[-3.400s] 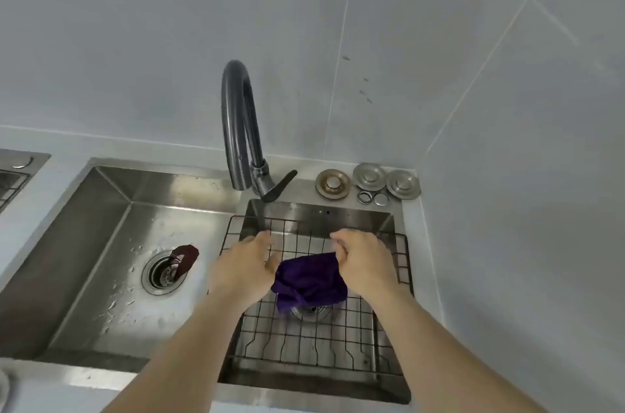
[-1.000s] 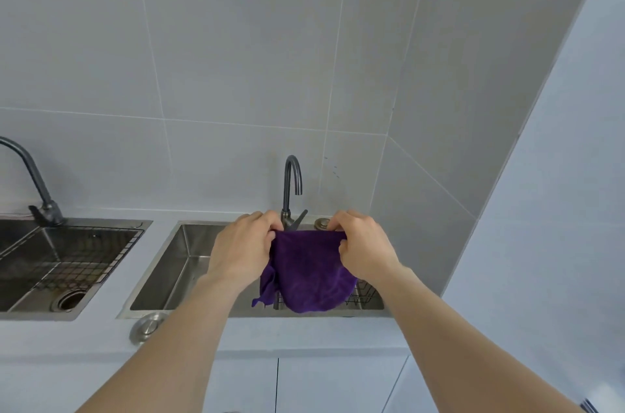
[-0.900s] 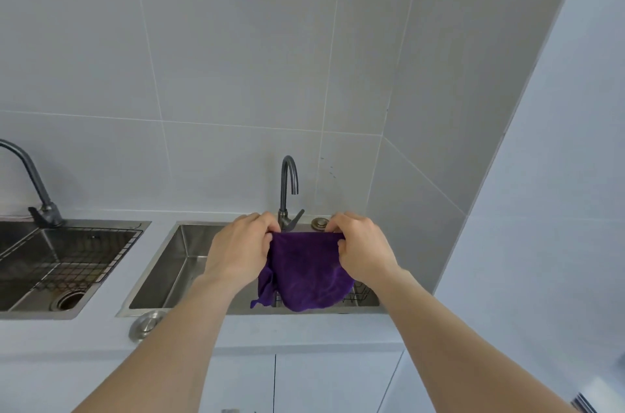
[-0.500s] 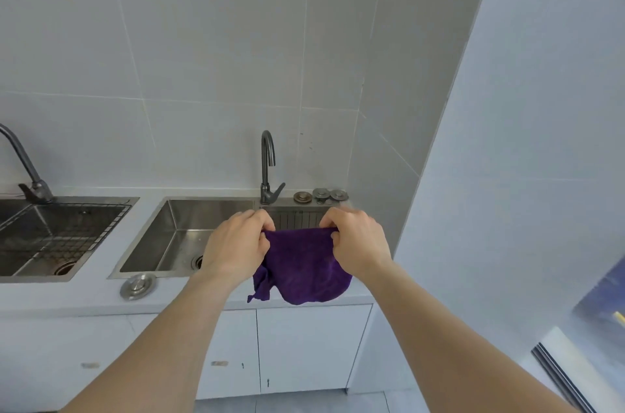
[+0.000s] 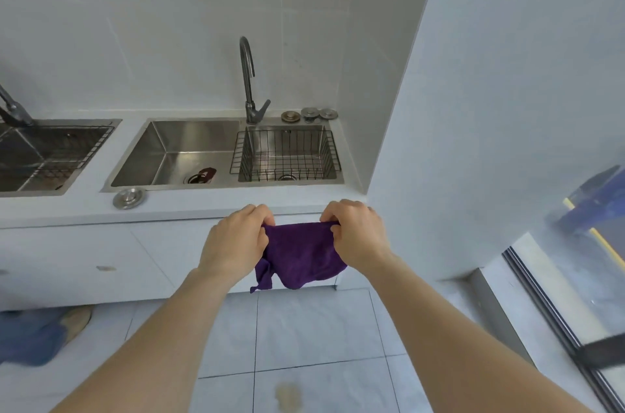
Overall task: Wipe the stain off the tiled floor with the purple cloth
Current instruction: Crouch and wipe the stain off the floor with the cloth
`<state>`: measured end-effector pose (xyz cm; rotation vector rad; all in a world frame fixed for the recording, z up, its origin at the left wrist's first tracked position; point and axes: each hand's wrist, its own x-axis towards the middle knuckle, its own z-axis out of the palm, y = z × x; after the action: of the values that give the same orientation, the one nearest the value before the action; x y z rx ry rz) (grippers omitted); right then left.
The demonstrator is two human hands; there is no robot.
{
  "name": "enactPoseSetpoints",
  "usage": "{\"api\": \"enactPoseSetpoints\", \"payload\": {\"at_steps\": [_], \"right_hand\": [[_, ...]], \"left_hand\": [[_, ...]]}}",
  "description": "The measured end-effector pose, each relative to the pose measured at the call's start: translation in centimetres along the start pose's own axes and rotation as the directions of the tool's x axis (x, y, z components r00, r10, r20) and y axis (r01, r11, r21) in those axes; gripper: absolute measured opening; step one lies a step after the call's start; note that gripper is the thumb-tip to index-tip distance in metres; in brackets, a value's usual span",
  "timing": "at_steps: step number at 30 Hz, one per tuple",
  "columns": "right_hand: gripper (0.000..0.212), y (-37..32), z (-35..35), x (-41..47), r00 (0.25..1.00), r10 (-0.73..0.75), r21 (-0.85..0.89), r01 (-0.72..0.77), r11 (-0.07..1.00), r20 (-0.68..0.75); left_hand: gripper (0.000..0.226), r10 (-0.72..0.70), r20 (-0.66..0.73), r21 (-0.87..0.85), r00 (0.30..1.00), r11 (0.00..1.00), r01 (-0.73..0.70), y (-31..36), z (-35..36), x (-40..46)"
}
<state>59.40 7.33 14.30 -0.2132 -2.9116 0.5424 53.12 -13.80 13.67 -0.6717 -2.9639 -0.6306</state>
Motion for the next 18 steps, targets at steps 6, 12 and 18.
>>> {"api": "enactPoseSetpoints", "payload": {"at_steps": [6, 12, 18], "right_hand": [[0.033, 1.5, 5.1, -2.5, 0.994, 0.107, 0.006, -0.108, 0.994, 0.037], [0.031, 2.4, 13.7, -5.0, 0.974, 0.206, -0.004, -0.206, 0.979, 0.094], [0.028, 3.7, 24.2, -8.8, 0.949, 0.286, -0.018, -0.287, 0.958, 0.132]], "left_hand": [[0.024, 0.02, 0.121, -0.043, 0.992, 0.999, -0.014, -2.9, 5.0, -1.1], [0.026, -0.002, 0.232, -0.081, 0.973, 0.996, 0.022, -7.9, 12.4, -3.1], [0.024, -0.013, 0.336, -0.098, 0.942, 0.994, 0.048, -13.6, 21.3, -6.3]]}}
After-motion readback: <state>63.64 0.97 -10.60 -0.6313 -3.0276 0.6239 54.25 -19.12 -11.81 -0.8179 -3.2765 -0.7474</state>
